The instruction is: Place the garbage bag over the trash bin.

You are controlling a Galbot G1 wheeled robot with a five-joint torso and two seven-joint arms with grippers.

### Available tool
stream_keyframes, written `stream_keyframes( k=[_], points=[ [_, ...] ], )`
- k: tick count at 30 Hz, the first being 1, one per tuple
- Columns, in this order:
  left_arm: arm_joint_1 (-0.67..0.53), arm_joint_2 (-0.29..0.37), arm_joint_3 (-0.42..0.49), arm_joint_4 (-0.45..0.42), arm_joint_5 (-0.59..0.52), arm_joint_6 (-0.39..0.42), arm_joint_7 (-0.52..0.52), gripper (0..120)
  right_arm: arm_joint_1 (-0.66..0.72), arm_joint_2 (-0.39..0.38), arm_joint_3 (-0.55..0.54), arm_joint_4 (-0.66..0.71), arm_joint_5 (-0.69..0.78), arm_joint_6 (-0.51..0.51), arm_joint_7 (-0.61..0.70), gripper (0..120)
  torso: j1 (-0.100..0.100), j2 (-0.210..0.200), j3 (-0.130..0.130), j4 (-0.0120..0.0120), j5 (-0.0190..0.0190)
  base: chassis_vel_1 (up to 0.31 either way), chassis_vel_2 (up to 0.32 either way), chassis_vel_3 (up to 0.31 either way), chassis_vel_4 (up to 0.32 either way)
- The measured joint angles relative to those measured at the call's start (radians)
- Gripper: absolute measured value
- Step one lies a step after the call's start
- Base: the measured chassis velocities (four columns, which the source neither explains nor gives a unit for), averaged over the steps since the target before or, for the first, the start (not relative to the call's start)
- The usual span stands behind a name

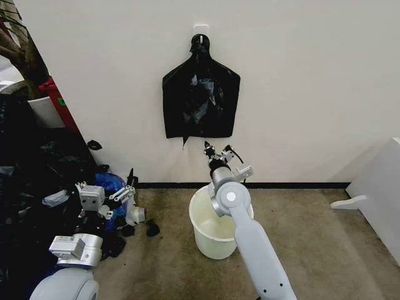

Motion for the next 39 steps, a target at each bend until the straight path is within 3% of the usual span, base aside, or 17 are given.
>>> stream_keyframes(
  k=[7,16,39],
  points=[
    [-0.006,0.008,0.001,0.012,-0.004,-0.002,0.0,100,-0.02,0.0,0.015,0.014,-0.02,0.006,-0.106,1,0.0,0.0,0.0,0.0,0.0,0.0,0.0,0.0,0.0],
    [-0.009,0.016,0.001,0.018,-0.006,-0.001,0.0,100,0.015,0.0,0.055,-0.032,-0.003,0.014,-0.157,30,0.0,0.0,0.0,0.0,0.0,0.0,0.0,0.0,0.0],
    [-0.001,0.015,0.001,0.007,-0.004,0.0,0.0,100,0.102,0.0,0.058,-0.115,0.003,0.002,-0.184,20,0.0,0.0,0.0,0.0,0.0001,0.0,0.0,0.0,0.0]
  ],
)
